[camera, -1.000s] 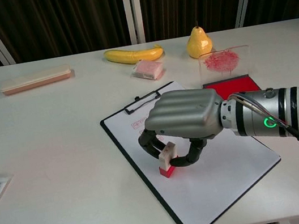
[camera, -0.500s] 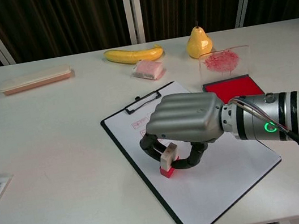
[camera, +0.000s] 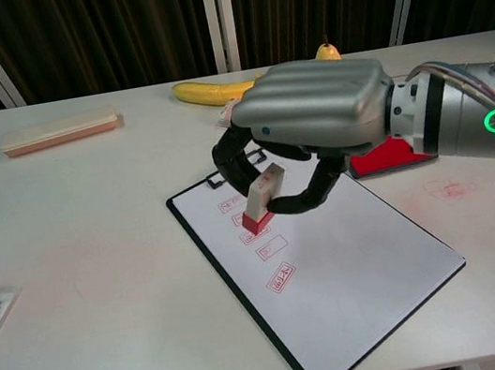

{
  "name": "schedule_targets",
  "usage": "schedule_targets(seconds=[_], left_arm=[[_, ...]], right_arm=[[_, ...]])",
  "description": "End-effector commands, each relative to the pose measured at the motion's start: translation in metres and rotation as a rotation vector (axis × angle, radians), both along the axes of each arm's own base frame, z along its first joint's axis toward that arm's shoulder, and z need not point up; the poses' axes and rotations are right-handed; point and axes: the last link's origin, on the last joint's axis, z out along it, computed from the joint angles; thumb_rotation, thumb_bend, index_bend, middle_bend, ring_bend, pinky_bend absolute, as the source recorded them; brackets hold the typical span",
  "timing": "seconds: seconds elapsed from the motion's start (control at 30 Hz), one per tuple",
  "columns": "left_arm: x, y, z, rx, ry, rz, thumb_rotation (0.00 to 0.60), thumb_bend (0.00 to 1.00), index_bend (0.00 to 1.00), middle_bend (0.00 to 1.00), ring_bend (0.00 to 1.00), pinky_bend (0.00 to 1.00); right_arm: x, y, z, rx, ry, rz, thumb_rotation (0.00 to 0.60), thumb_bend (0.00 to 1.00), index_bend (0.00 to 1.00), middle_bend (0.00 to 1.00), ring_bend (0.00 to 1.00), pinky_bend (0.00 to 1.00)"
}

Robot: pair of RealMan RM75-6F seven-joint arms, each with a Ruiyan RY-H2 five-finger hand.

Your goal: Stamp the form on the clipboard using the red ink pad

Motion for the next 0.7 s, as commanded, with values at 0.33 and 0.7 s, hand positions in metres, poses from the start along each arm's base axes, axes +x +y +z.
schedule_targets(seconds=[0.33, 0.7], left_arm=[[0.005, 0.002, -0.005, -0.014, 0.002, -0.010, 0.240, 0.07, 0.11, 0.08, 0.09, 0.18], [0.010, 0.007, -0.012, -0.036, 0.004, -0.022, 0.239, 0.06, 0.11, 0.08, 0.09, 0.18]], right_arm=[[-0.101, -0.011, 0.060, -0.144, 0.056, -0.246, 0.600, 0.40, 0.76, 0.62, 0.77, 0.88], [-0.180, -0.011, 0.048, -0.234, 0.105, -0.474, 0.600, 0.40, 0.76, 0.62, 0.77, 0.88]])
